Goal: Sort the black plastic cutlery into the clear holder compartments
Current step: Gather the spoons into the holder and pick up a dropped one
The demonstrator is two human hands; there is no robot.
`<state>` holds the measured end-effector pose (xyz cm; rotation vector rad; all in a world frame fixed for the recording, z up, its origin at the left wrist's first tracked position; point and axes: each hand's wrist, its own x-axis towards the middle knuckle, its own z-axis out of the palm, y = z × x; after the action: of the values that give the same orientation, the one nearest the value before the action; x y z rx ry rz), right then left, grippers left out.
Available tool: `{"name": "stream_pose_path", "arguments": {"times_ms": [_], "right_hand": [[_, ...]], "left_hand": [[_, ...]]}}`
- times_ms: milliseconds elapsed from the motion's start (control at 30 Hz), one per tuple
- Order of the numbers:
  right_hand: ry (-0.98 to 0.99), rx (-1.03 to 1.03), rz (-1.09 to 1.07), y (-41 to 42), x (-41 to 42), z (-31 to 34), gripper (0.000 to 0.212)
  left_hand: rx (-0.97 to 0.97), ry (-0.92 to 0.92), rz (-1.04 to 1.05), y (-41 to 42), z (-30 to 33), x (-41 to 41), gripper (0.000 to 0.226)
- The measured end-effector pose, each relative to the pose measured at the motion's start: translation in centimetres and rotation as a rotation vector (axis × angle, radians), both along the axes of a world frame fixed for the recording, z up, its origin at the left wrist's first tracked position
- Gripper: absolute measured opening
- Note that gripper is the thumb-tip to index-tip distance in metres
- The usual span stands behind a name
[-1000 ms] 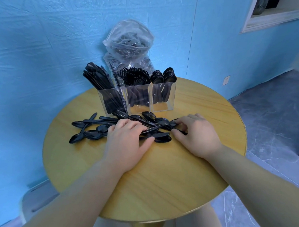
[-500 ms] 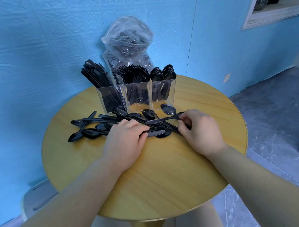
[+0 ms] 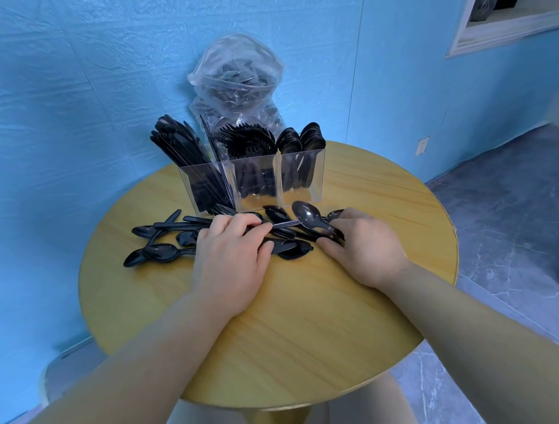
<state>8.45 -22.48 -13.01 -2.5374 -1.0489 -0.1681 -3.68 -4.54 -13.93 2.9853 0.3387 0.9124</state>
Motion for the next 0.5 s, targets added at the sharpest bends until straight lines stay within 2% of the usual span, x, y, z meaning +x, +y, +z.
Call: {"name": "stream_pose_path", "arguments": {"times_ms": [100,300,500], "right_hand": [[0.036,0.033,0.005,0.0,0.1,0.1,0.015],[0.139,0.122,-0.08,0.0,0.5,0.1,0.026],[0.089,0.087,-0.096,0.1,0.8,-0.1,0.024]], "left_hand": [[-0.02,0.001,-0.031,-0.2,1.6,1.1,0.03],[-0.077,0.365,0.023,-1.1,3.4,4.5,0.03],[-0.121,0.36,0.015,-1.4,3.5,4.6,0.024]]}}
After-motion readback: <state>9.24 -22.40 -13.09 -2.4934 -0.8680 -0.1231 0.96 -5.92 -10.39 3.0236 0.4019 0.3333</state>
